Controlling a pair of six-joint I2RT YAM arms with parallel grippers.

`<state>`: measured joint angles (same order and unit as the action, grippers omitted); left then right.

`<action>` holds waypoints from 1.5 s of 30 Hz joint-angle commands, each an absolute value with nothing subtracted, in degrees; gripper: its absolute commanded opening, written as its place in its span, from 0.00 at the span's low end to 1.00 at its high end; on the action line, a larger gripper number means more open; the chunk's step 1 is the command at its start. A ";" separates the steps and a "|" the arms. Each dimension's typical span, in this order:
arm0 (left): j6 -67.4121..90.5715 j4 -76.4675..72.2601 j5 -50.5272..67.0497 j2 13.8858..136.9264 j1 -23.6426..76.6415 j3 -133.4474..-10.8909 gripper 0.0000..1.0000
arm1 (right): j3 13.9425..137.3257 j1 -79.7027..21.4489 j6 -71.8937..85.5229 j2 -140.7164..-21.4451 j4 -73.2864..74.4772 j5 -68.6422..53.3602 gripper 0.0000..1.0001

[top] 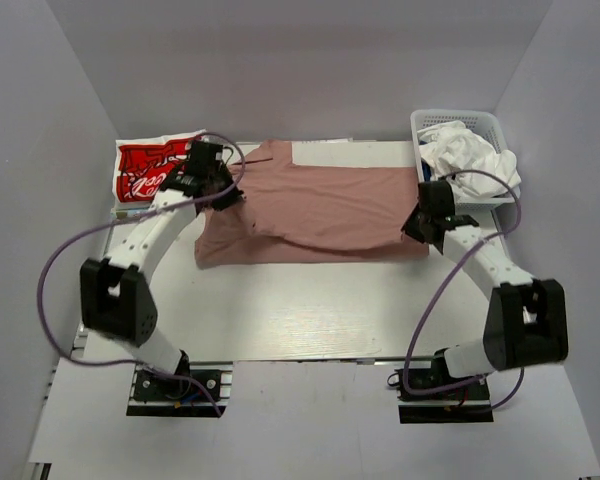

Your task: Fold and stack the t-shirts

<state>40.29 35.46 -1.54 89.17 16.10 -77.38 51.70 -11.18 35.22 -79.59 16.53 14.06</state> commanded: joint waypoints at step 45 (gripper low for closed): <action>32.34 21.27 1.94 107.67 9.93 -66.37 1.00 | 86.04 -29.00 21.80 -120.84 8.87 12.74 0.90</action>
